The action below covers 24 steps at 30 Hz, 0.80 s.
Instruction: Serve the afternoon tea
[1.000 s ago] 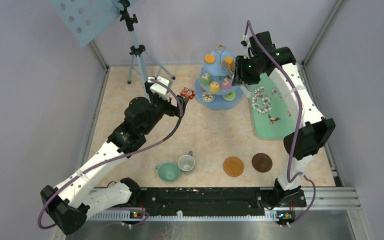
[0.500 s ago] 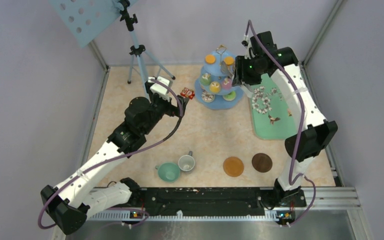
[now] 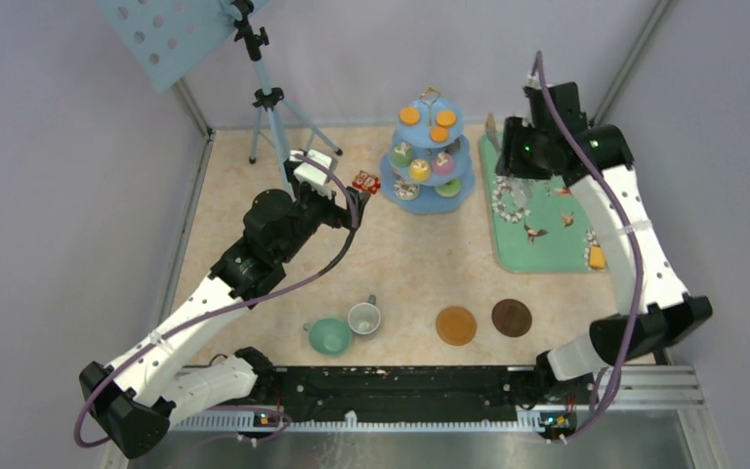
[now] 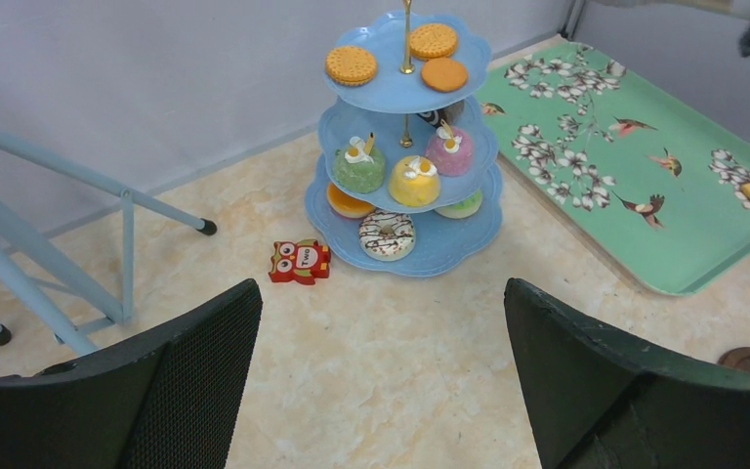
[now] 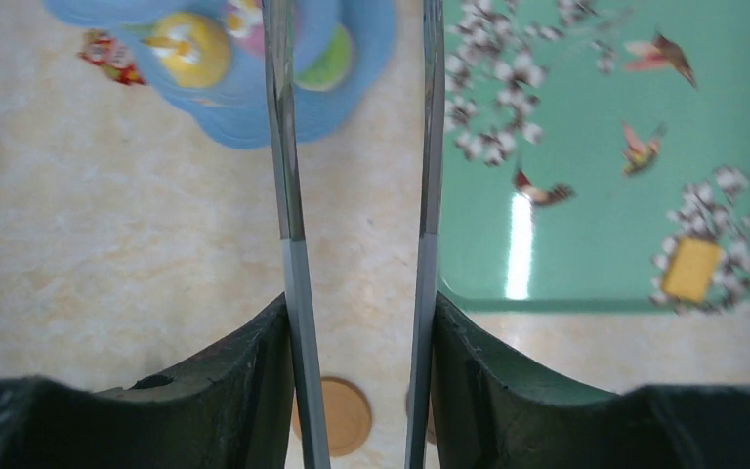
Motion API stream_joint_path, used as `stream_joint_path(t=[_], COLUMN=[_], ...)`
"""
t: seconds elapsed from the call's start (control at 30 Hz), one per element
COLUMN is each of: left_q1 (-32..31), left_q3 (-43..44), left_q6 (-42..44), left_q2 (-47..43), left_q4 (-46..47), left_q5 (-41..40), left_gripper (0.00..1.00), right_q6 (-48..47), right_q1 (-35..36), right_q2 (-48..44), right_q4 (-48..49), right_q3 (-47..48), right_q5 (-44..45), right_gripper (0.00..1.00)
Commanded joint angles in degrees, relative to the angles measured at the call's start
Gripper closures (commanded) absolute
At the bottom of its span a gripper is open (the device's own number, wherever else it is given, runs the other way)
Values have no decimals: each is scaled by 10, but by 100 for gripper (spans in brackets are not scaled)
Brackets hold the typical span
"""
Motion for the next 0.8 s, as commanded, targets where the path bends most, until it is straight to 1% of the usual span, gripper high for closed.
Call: stream_joint_path(t=[0.0, 0.03, 0.17, 0.23, 0.37, 0.43, 0.6, 0.67, 0.77], left_q1=[2, 2, 1, -4, -22, -27, -29, -28, -28], left_q3=[4, 4, 3, 3, 3, 5, 29, 38, 40], left_q6=[-19, -22, -35, -38, -38, -42, -62, -69, -85], left_q2=[-3, -3, 7, 12, 32, 41, 50, 46, 38], left_q4=[22, 23, 27, 26, 26, 23, 12, -10, -15], left_q5=[17, 22, 39, 45, 40, 46, 66, 65, 87], left_gripper=[1, 1, 1, 1, 1, 1, 1, 1, 1], right_q6=[38, 42, 55, 56, 59, 57, 48, 40, 34], right_q1=[-83, -117, -201, -245, -325, -349, -372, -381, -394], right_q2=[-94, -109, -156, -177, -191, -196, -200, -202, -196], right_q4=[21, 22, 41, 76, 137, 159, 176, 187, 209], right_q3=[-138, -176, -319, -388, -488, -508, -515, -522, -527], right_q5=[95, 104, 135, 126, 78, 57, 51, 40, 6], right_gripper=[55, 56, 56, 56, 56, 56, 55, 54, 54])
